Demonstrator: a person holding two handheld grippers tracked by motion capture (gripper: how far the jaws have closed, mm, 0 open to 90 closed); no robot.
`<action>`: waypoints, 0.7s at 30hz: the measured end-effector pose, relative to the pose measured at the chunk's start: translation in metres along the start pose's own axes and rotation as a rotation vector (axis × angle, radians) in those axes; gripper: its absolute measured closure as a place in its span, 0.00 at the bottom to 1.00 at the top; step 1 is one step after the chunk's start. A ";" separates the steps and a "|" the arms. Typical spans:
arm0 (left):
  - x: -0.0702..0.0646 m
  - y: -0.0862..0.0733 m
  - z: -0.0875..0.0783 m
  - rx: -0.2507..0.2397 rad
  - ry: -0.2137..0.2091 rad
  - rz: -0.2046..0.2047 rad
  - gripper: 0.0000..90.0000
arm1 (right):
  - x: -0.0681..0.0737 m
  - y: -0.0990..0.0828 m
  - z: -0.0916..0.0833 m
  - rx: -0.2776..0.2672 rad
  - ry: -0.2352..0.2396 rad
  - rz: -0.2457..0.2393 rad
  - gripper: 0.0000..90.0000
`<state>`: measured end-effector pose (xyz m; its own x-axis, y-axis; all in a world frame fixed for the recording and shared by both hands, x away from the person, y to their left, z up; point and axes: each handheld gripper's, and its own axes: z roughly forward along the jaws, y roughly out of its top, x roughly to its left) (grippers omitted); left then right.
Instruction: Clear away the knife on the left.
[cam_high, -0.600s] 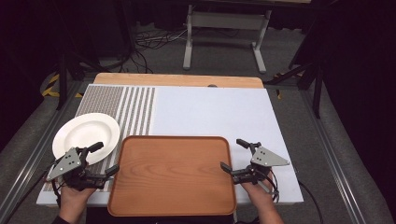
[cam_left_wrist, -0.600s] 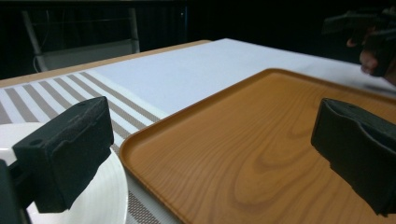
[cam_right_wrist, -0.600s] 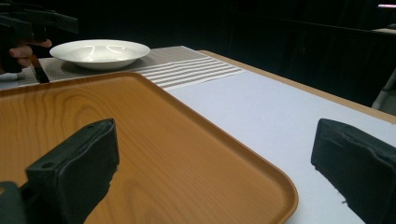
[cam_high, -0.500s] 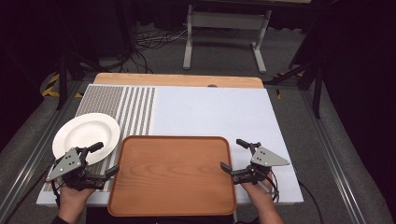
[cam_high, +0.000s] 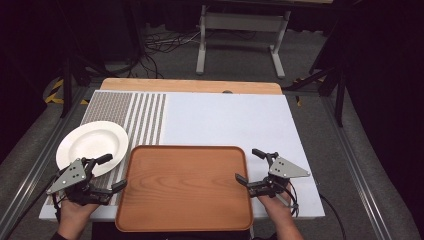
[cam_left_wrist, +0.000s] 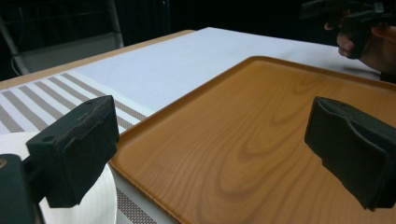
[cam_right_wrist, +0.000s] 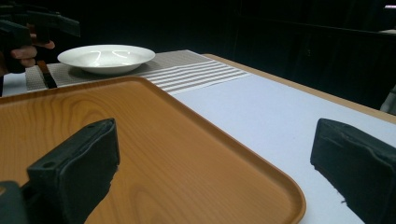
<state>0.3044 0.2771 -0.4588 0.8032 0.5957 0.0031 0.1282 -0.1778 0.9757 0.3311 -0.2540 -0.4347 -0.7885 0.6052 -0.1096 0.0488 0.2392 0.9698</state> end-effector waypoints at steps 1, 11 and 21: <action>0.000 0.002 0.000 0.005 -0.006 0.001 0.04 | 0.000 0.000 0.000 0.003 0.003 0.001 0.02; 0.007 0.017 -0.010 0.079 -0.059 0.018 0.04 | 0.000 0.000 0.002 0.007 0.010 0.002 0.02; 0.012 0.032 -0.019 0.186 -0.106 0.074 0.06 | -0.001 -0.001 0.003 0.015 0.018 0.005 0.02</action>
<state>0.3069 0.2937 -0.4229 0.8697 0.4918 0.0406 0.1638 -0.3653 0.9164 0.3338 -0.2529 -0.4360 -0.7990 0.5928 -0.1012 0.0615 0.2479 0.9668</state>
